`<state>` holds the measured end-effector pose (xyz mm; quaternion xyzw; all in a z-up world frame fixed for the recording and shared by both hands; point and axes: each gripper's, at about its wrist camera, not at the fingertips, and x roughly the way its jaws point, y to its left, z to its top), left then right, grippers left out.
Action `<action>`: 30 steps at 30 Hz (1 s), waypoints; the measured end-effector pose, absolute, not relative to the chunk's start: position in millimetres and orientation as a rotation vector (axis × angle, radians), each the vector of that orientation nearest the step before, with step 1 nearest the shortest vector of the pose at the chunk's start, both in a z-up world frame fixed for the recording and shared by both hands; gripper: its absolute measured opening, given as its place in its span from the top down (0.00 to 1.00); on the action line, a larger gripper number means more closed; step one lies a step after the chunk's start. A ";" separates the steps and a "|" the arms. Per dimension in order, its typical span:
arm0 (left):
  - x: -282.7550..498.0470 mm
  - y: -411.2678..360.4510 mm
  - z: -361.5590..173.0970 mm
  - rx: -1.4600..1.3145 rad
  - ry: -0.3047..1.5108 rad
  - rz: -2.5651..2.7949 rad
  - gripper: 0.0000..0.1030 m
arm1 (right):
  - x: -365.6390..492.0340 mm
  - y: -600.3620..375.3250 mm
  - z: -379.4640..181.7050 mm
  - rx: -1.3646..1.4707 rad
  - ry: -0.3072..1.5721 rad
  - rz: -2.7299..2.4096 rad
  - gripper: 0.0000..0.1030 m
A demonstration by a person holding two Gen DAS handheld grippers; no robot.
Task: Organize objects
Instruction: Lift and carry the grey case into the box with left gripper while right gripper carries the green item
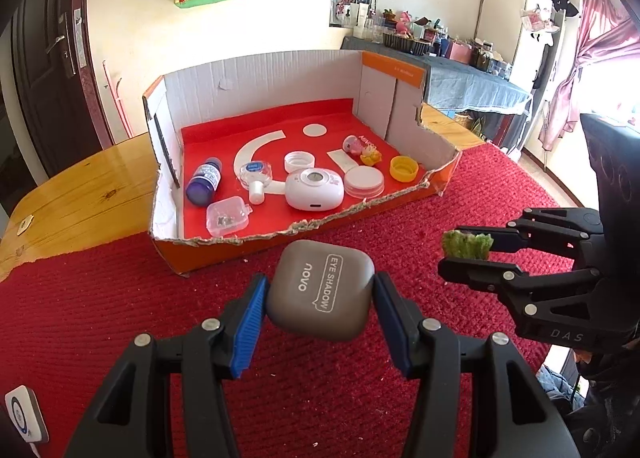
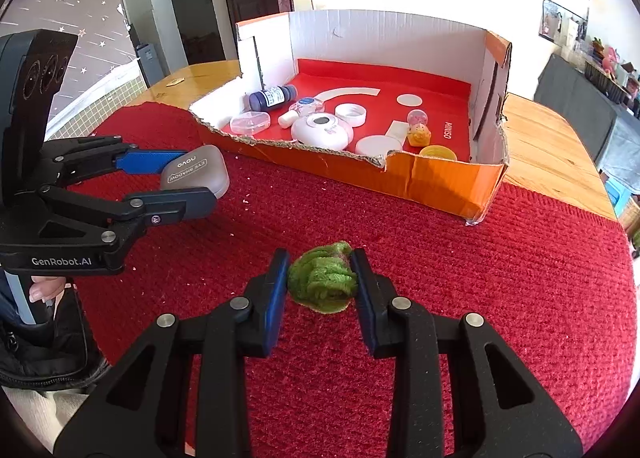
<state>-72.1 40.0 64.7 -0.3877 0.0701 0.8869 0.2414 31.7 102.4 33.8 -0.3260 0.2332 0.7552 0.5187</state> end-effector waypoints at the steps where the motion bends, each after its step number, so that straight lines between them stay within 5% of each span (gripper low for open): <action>1: -74.0 40.0 69.9 -1.052 0.191 2.428 0.46 | 32.4 102.0 38.7 -0.770 0.554 1.816 0.71; 13: -175.6 70.7 106.3 -1.151 0.248 2.407 0.46 | 20.5 182.2 143.5 -0.700 0.436 1.755 0.71; 30: -274.8 88.5 65.3 -1.379 0.241 2.400 0.46 | 25.0 321.1 88.0 -0.874 0.699 1.541 0.71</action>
